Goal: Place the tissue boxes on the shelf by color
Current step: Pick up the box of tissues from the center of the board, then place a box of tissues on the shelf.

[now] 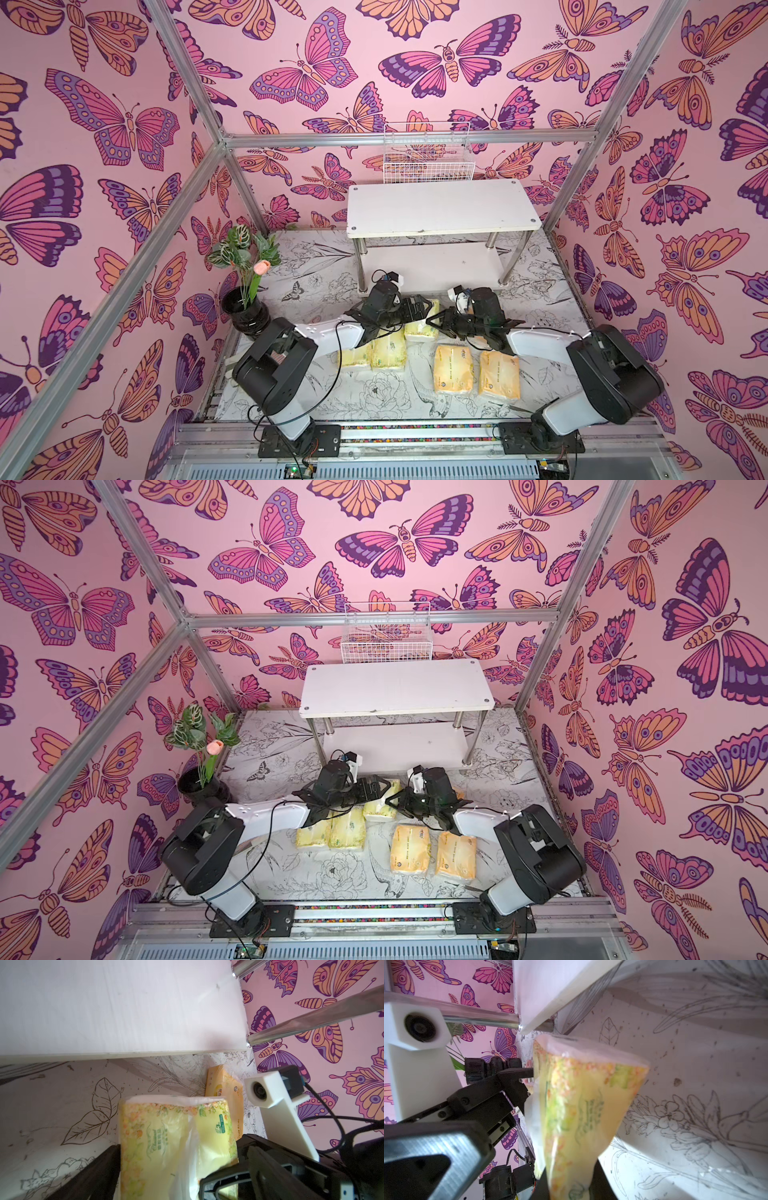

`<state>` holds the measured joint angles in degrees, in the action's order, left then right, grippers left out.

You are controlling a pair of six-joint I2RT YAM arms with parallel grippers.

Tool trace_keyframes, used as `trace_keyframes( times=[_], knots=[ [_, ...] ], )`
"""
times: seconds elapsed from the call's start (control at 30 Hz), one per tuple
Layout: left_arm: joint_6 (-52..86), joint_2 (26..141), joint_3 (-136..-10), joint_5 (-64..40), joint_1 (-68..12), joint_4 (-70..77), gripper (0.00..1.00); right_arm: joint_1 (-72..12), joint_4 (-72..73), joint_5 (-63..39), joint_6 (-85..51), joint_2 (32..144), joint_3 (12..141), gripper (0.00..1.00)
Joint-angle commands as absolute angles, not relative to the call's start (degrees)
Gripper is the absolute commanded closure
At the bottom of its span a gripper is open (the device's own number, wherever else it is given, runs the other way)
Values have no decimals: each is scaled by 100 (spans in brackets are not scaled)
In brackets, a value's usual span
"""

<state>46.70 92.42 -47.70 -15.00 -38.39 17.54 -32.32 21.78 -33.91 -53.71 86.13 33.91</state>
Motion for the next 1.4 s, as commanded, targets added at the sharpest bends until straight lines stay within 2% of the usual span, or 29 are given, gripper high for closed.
trace_keyframes(
  times=[0.0, 0.2, 0.4, 0.67, 1.0, 1.27, 1.37],
  knots=[
    [4248, 8654, -4968, -895, -3877, 858, 0, -3190, 1837, -3293, -5275, 8277, 3597, 87],
    [3860, 7501, -5148, 722, -3867, -995, 0, -3173, 1580, -3005, -5313, 8052, 3942, 87],
    [3863, 6315, -5119, 1935, -3626, -2452, 0, -3173, 1981, -2902, -5561, 8666, 4573, 87],
    [3936, 5532, -4796, 1993, -3216, -3146, 0, -3173, 2973, -2795, -6059, 10034, 5492, 83],
    [4192, 5296, -4436, 1758, -3172, -3313, 0, -3162, 2322, -2962, -5827, 11300, 6982, 82],
    [4205, 5221, -4395, 1731, -3171, -3389, 0, -3162, 1907, -3241, -5633, 11937, 7602, 82],
    [4207, 5187, -4386, 1731, -3166, -3410, 0, -3164, 1749, -3274, -5525, 11986, 7661, 77]
  ],
)
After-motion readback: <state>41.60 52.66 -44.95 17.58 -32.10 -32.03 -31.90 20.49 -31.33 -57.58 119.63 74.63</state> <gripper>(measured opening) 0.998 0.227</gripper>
